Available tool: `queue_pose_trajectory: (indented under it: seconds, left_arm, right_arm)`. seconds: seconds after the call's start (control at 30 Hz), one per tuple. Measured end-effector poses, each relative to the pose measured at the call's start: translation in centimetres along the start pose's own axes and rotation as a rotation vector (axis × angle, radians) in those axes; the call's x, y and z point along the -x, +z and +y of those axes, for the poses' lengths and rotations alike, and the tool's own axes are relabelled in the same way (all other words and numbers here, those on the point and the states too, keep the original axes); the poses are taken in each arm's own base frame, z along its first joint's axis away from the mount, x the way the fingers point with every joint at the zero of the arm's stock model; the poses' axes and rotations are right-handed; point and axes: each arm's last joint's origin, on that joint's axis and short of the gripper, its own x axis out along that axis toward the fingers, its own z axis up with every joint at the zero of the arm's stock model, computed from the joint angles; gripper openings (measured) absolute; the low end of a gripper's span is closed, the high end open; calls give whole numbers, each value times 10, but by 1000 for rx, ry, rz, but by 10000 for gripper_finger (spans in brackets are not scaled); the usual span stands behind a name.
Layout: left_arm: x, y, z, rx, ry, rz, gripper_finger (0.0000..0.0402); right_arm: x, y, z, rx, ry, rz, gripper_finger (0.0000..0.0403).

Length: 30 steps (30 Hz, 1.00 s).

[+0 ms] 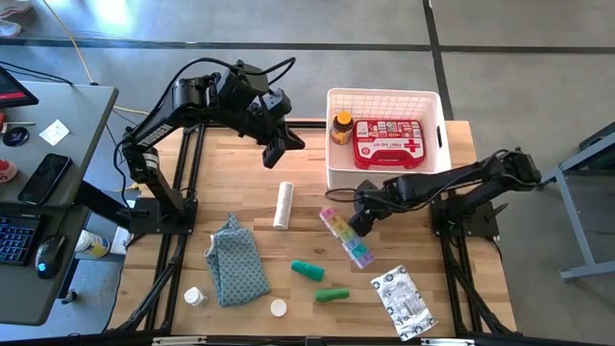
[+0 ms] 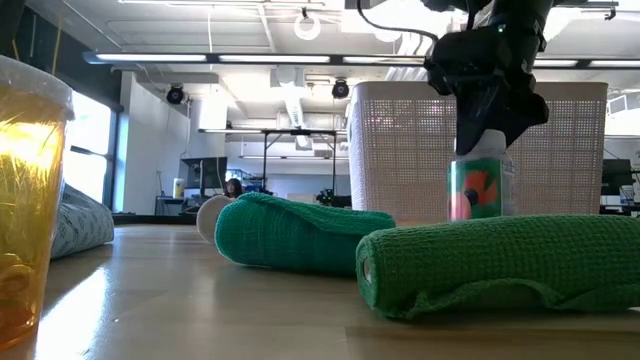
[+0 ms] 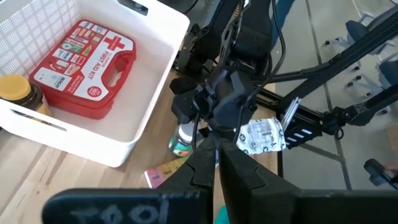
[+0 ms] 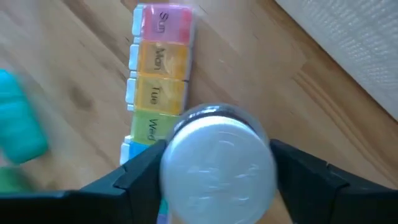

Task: Pick & place medical supplies in basket/bin
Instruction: Put the white and green pill bottle into the white bin

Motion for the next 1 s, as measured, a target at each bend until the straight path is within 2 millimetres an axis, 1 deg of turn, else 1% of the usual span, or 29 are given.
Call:
queue_pose_trajectory:
  seconds: [0.1,0.17,0.27,0.37,0.47,0.57,0.67,0.77,0.87,0.93,1.0]
  left_arm:
    - [0,0,0,0,-1,0,58]
    - [0,0,0,-1,-2,-4,58]
    - [0,1,0,-2,-3,-7,58]
    - [0,1,0,-1,-3,-7,58]
    - [0,1,0,-2,1,-10,58]
    - [0,1,0,-2,5,-11,58]
    - [0,1,0,-2,13,-13,58]
    - [0,1,1,-20,25,-16,58]
    - [2,1,0,-37,31,-21,58]
    - [4,1,0,-53,39,-33,58]
    - [7,2,0,-72,45,-49,58]
  right_arm:
    - [13,-4,0,-30,80,29,245]
    - [27,-7,-1,-46,138,19,234]
    - [49,-10,-5,-70,194,-36,220]
    - [66,-13,-11,-89,233,-92,220]
    - [87,-14,-16,-117,321,-144,220]
    - [115,-7,-14,-127,421,-245,220]
    - [156,7,-10,-105,491,-422,220]
    - [193,26,-9,-63,447,-601,220]
    - [218,46,-14,-24,307,-686,220]
    - [228,60,-18,5,196,-704,220]
    - [229,75,-24,36,60,-695,220]
